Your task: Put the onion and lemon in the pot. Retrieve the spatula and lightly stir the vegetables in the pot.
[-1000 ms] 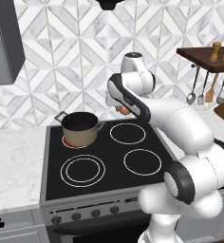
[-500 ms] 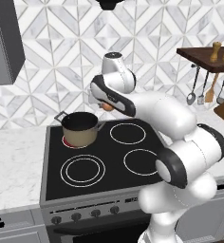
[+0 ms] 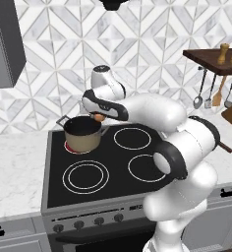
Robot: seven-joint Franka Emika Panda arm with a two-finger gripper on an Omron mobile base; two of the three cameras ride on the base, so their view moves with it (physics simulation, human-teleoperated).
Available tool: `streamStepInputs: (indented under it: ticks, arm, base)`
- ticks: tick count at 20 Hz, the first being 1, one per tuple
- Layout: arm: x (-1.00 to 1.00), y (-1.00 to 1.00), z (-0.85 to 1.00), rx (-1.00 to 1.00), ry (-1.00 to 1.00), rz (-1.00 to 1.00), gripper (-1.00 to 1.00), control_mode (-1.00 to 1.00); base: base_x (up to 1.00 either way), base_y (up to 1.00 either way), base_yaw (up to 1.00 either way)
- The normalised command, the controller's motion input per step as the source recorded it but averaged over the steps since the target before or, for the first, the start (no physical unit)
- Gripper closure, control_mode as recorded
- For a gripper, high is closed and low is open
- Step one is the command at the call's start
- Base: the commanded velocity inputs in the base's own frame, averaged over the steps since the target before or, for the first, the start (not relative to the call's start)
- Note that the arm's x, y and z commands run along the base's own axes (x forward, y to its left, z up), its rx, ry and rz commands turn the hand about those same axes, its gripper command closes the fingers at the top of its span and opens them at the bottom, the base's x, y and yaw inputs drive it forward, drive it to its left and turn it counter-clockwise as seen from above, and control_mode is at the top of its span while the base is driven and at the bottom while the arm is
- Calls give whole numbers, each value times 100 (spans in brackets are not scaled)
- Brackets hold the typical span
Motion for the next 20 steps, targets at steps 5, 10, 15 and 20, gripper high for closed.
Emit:
streamStepInputs:
  ticks: [5,10,15,20]
  arm:
    - [46,31,-48,0,0,0,100,-100]
    - [47,29,-56,0,0,0,100,-100]
    - [42,19,-41,0,0,0,100,-100]
    - [34,3,-23,0,0,0,100,-100]
  base:
    - [0,0,0]
    - [0,0,0]
    - [0,0,0]
    - [0,0,0]
